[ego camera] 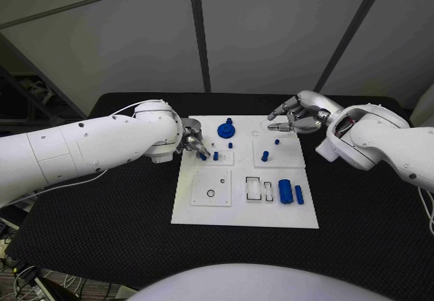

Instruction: Assemble the parts on the task board

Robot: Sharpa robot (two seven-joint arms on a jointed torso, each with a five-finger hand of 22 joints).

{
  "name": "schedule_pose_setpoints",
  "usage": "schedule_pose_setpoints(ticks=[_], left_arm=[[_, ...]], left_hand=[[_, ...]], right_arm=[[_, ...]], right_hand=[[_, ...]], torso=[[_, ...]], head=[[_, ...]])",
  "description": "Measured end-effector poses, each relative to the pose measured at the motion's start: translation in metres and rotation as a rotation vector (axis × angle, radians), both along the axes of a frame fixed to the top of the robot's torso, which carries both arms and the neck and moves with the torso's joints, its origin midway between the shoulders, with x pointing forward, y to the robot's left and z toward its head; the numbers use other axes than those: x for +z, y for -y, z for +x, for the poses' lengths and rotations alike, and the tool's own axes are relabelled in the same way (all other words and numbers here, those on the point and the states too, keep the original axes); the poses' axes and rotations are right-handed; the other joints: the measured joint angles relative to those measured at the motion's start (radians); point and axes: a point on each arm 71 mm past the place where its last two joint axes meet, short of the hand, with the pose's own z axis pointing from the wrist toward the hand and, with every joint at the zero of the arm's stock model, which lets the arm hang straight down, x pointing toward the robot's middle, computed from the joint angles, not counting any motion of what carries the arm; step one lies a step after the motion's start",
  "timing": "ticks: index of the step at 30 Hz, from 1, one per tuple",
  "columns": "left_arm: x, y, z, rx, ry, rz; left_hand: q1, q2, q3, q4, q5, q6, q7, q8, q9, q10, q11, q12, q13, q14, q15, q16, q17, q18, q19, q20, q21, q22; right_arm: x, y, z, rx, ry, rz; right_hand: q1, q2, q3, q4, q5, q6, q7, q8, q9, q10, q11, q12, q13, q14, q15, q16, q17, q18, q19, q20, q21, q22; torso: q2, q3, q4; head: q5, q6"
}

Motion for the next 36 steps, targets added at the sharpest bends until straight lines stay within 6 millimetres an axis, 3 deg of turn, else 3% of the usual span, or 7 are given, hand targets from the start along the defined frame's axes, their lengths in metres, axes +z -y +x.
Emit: schedule_pose_setpoints(ticks=[12, 13, 14, 17, 18, 19, 36], left_arm=[[-0.0014, -0.0011, -0.0005, 0.005, -0.004, 0.007], [-0.0017, -0.0011, -0.0007, 0.005, -0.004, 0.008], [-0.0023, -0.0009, -0.0011, 0.004, -0.006, 0.008], [-0.0038, -0.0004, -0.0020, 0.002, -0.011, 0.009], [-0.0039, -0.0002, -0.0021, 0.001, -0.012, 0.009], [-0.0040, 0.0000, -0.0023, 0.000, -0.013, 0.009], [-0.0067, -0.0017, -0.0016, 0.014, -0.012, 0.006]], left_hand=[[-0.017, -0.017, -0.027, 0.041, 0.000, 0.031, -0.024, -0.001, 0.005, 0.000, -0.003, 0.002, 0.000, -0.001, -0.006, 0.004, 0.000, -0.002, 0.004, -0.004, 0.004, 0.000], [-0.017, -0.017, -0.030, 0.044, 0.000, 0.035, -0.028, -0.001, 0.005, 0.000, -0.003, 0.002, 0.000, -0.001, -0.006, 0.004, 0.000, -0.007, 0.004, -0.004, 0.008, 0.000], [-0.017, -0.017, -0.029, 0.045, 0.000, 0.040, -0.033, -0.001, 0.006, 0.000, -0.003, 0.002, 0.000, -0.001, -0.006, 0.004, 0.000, -0.062, 0.004, -0.004, 0.009, 0.000], [-0.017, -0.017, -0.031, 0.054, 0.000, 0.042, -0.035, 0.000, 0.006, 0.000, -0.003, 0.002, 0.000, -0.001, -0.006, 0.004, 0.000, -0.060, 0.007, -0.007, 0.010, 0.000], [-0.017, -0.017, -0.031, 0.054, 0.000, 0.043, -0.036, 0.000, 0.007, 0.000, -0.003, 0.002, 0.000, -0.001, -0.006, 0.004, 0.000, 0.000, 0.007, -0.007, 0.010, 0.000], [-0.017, -0.017, -0.034, 0.057, 0.000, 0.043, -0.036, 0.000, 0.007, 0.000, -0.003, 0.002, 0.000, -0.001, -0.006, 0.004, 0.000, 0.008, 0.007, -0.007, 0.010, 0.000], [-0.047, -0.061, -0.078, 0.140, 0.000, 0.053, -0.038, -0.005, 0.012, -0.004, -0.007, -0.003, 0.000, 0.002, -0.010, 0.004, 0.000, 0.007, 0.007, -0.007, 0.009, 0.000]], right_arm=[[0.0001, 0.0002, -0.0002, 0.000, 0.000, 0.000], [0.0001, 0.0002, -0.0002, 0.000, 0.000, 0.000], [0.0001, 0.0002, -0.0002, 0.000, 0.000, 0.000], [0.0001, 0.0002, -0.0002, 0.000, 0.000, 0.000], [0.0001, 0.0002, -0.0002, 0.000, 0.000, 0.000], [0.0001, 0.0003, -0.0002, 0.000, 0.000, 0.000], [0.0001, 0.0003, -0.0002, 0.000, 0.000, 0.000]], right_hand=[[0.000, 0.000, 0.000, 0.000, 0.000, 0.000, 0.000, 0.000, 0.000, 0.000, 0.000, 0.000, 0.000, 0.000, 0.000, 0.000, 0.000, 0.000, 0.000, 0.000, 0.000, 0.000], [0.000, 0.000, 0.000, 0.000, 0.000, 0.000, 0.000, 0.000, 0.000, 0.000, 0.000, 0.000, 0.000, 0.000, 0.000, 0.000, 0.000, 0.000, 0.000, 0.000, 0.000, 0.000], [0.000, 0.000, 0.000, 0.000, 0.000, 0.000, 0.000, 0.000, 0.000, 0.000, 0.000, 0.000, 0.000, 0.000, 0.000, 0.000, 0.000, 0.000, 0.000, 0.000, 0.000, 0.000], [0.000, 0.000, 0.000, 0.000, 0.000, 0.000, 0.000, 0.000, 0.000, 0.000, 0.000, 0.000, 0.000, 0.000, 0.000, 0.000, 0.000, 0.000, 0.000, 0.000, 0.000, 0.000], [0.000, 0.000, 0.000, 0.000, 0.000, 0.000, 0.000, 0.000, 0.000, 0.000, 0.000, 0.000, 0.000, 0.000, 0.000, 0.000, 0.000, 0.000, 0.000, 0.000, 0.000, 0.000], [0.000, 0.000, 0.000, 0.000, 0.000, 0.000, 0.000, 0.000, 0.000, 0.000, 0.000, 0.000, 0.000, 0.000, 0.000, 0.000, 0.000, 0.000, 0.000, 0.000, 0.000, 0.000], [0.000, 0.000, 0.000, 0.000, 0.000, 0.000, 0.000, 0.000, 0.003, 0.000, 0.000, 0.000, 0.000, 0.000, 0.000, 0.000, 0.000, 0.000, 0.000, 0.000, 0.000, 0.000]], torso=[[0.000, -0.0006, 0.0008], [0.000, -0.0006, 0.0008], [0.000, -0.0006, 0.0008], [0.000, -0.0006, 0.0008], [0.000, -0.0006, 0.0008], [0.000, -0.0006, 0.0008], [0.000, -0.0006, 0.0007]], head=[[0.000, -0.004], [0.000, -0.004], [0.000, -0.005], [0.000, -0.005], [0.000, -0.006], [0.000, -0.006], [-0.002, -0.004]])
